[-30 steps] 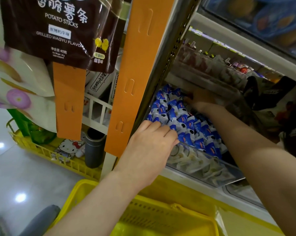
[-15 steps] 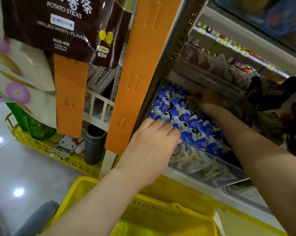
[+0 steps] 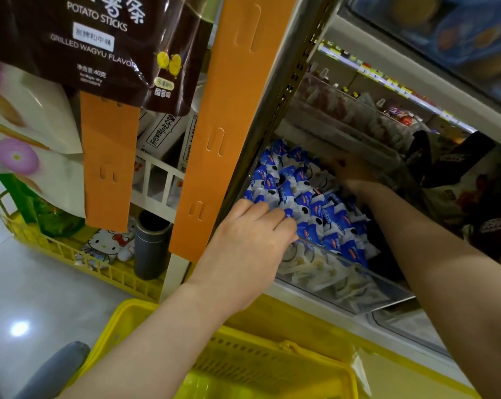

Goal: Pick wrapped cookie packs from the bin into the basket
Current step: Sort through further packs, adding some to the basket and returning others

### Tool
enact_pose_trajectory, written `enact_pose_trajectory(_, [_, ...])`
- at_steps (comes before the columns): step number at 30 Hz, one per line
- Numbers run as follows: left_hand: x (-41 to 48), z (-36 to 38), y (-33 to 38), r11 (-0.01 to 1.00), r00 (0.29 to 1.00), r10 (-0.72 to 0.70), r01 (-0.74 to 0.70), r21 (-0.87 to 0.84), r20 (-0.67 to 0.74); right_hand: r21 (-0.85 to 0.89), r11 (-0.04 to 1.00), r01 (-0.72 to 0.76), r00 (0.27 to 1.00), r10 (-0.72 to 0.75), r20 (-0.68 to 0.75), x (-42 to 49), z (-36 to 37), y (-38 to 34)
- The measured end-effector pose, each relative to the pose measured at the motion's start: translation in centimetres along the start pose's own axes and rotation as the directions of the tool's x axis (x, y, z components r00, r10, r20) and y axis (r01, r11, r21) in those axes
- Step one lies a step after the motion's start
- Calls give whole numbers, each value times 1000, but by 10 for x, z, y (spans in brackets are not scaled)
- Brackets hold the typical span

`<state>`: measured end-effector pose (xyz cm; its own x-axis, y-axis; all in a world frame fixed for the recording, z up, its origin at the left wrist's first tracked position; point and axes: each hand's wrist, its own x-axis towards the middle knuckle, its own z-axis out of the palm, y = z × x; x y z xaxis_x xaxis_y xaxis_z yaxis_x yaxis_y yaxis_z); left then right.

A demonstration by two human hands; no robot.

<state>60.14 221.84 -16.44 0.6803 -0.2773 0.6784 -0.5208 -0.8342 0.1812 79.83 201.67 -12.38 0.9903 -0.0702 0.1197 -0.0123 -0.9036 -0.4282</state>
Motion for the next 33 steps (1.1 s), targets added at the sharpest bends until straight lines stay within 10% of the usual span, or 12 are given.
enact_pose_trajectory(4, [0,0,0,1000,1000,-9,9,-3,3,-110,990,-92,982,72,-172,0,-20,7])
enact_pose_trajectory(10, [-1,-1,0,1000,1000,-7,7,-30,6,-181,972,-153,985,164,52,-9,-12,14])
enact_pose_trajectory(21, [0,-5,-1,1000,998,12,-11,-26,62,-78,980,-181,981,174,-89,-13,-21,8])
enact_pose_trajectory(28, [1,-15,3,1000,984,0,4,-25,181,43,997,59,963,-45,-266,-56,-51,-27])
enact_pose_trajectory(33, [-1,-20,21,898,953,-269,301,-322,140,208,940,270,922,-190,-337,-128,-58,-50])
